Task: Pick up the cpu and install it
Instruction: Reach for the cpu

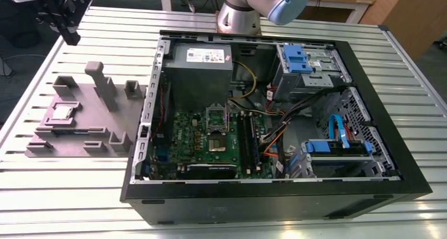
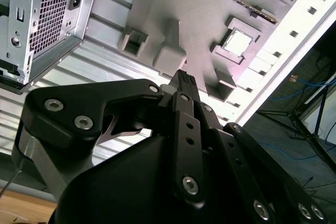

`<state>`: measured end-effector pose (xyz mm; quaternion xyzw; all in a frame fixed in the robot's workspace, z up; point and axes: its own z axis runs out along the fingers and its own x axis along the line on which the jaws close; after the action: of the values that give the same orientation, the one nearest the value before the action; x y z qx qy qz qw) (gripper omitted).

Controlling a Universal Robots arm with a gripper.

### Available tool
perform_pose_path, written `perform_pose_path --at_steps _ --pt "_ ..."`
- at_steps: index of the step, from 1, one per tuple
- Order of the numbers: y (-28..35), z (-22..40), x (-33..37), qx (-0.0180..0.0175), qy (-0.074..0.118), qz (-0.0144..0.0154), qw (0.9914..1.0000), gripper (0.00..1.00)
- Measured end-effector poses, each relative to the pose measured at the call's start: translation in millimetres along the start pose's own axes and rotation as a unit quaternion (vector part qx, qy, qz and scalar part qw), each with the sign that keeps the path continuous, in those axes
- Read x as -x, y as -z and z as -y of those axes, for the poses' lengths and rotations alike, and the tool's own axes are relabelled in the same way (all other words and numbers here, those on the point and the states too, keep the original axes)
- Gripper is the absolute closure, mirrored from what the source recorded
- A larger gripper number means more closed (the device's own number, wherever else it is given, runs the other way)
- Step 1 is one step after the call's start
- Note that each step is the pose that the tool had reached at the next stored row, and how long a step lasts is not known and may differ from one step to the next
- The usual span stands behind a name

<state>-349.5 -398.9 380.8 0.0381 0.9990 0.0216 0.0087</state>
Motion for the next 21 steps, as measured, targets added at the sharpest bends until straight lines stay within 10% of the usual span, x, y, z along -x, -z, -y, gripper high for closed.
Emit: perform_pose_path --at_steps 21 --pt "-1.6 0.5 -5.6 -0.0002 0.000 -0.0030 1.00000 0.89"
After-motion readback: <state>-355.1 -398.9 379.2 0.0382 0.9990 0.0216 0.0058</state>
